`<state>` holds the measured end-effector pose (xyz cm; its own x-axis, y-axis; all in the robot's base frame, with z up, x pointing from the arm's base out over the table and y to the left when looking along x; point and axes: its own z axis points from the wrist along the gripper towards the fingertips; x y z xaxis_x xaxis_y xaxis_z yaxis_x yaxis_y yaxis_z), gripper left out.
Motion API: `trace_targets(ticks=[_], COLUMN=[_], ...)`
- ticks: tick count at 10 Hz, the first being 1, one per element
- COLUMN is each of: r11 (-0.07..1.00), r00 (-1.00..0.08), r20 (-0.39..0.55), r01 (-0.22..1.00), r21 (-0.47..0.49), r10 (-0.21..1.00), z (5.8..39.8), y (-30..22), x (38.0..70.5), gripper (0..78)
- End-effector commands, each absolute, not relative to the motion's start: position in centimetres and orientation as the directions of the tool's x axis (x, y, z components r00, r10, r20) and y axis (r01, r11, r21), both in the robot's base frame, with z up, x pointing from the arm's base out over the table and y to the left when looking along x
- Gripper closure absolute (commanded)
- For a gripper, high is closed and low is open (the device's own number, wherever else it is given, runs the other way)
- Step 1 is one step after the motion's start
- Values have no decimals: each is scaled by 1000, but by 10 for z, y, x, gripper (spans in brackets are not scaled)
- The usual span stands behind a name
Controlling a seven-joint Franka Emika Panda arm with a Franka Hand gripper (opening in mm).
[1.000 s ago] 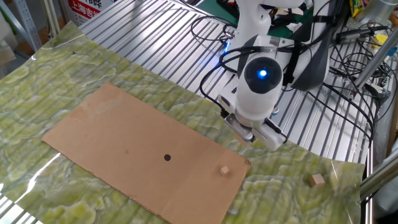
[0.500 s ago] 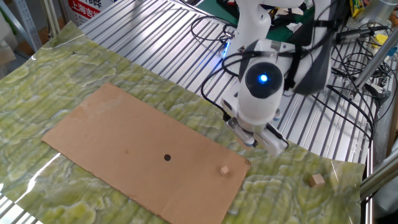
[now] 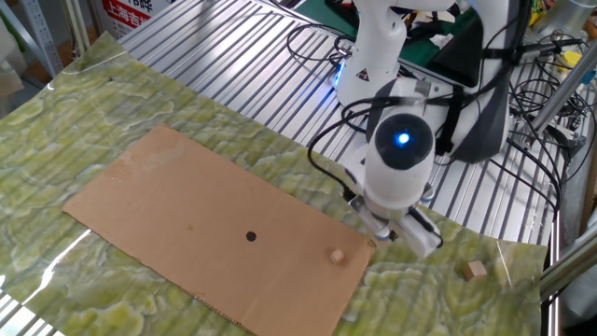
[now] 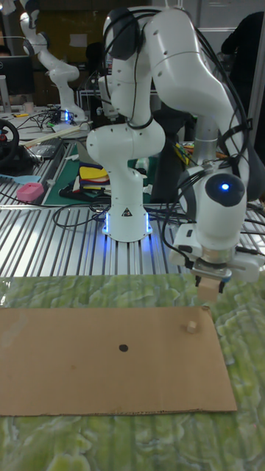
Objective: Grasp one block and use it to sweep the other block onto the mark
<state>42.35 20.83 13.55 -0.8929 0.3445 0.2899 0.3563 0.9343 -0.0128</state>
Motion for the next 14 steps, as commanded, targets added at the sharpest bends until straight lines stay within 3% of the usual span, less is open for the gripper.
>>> trace_targets(ticks=[1, 6, 14], r11=[926, 920, 806], r00=[-886, -884, -782], r20=[290, 282, 238], r01=[378, 393, 592], r21=[1, 12, -3], r10=[362, 374, 576], z=[128, 112, 106], y=[199, 199, 192], x=[447, 453, 463], gripper=[764, 764, 764])
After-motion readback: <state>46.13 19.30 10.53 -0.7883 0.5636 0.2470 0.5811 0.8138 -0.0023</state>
